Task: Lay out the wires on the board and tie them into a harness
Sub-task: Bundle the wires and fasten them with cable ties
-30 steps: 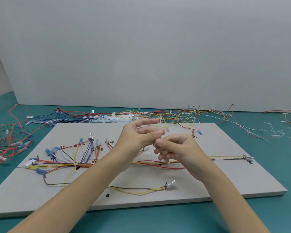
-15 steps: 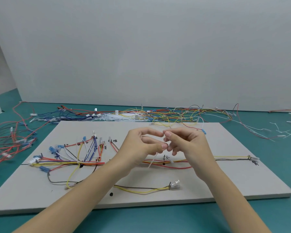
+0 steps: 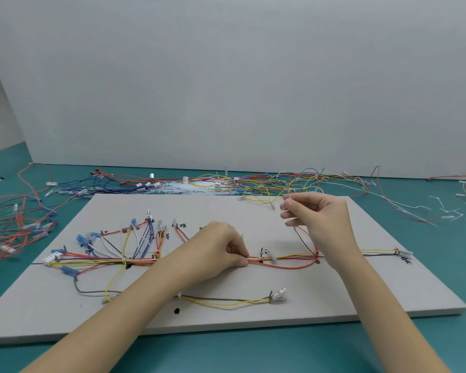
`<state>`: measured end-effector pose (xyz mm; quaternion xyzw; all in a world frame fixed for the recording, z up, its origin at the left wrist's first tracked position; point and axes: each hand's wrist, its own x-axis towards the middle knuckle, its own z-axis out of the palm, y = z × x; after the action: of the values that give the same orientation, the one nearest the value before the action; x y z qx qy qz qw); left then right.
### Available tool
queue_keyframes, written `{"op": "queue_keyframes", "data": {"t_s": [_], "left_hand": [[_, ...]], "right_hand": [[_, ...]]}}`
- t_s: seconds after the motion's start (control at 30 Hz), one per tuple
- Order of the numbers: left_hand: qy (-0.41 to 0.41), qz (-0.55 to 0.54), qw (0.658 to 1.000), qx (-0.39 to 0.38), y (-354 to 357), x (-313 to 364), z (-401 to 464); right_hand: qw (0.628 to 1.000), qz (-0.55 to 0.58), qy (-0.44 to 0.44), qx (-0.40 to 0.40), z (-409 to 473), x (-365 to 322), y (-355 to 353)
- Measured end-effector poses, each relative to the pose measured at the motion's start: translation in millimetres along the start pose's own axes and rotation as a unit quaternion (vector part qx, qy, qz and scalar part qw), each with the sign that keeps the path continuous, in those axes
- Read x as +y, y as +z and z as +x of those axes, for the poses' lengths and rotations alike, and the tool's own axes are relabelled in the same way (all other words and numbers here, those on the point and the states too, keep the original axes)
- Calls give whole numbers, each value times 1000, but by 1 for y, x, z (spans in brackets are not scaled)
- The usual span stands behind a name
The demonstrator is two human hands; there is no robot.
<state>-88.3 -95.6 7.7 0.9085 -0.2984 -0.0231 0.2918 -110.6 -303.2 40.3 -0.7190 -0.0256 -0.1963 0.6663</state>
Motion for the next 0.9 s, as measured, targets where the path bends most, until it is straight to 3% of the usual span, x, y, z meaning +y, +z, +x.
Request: {"op": "queue_keyframes", "data": {"t_s": [0.37, 0.63, 0.9], "left_hand": [[34, 119, 992, -20, 10, 4, -2], [33, 79, 996, -11, 9, 3, -2], [85, 80, 992, 56, 15, 19, -7]], "right_hand": [[991, -94, -17, -96, 17, 20, 27], [973, -135, 45, -183, 8, 46, 23], [971, -157, 44, -173, 6, 45, 24]]}}
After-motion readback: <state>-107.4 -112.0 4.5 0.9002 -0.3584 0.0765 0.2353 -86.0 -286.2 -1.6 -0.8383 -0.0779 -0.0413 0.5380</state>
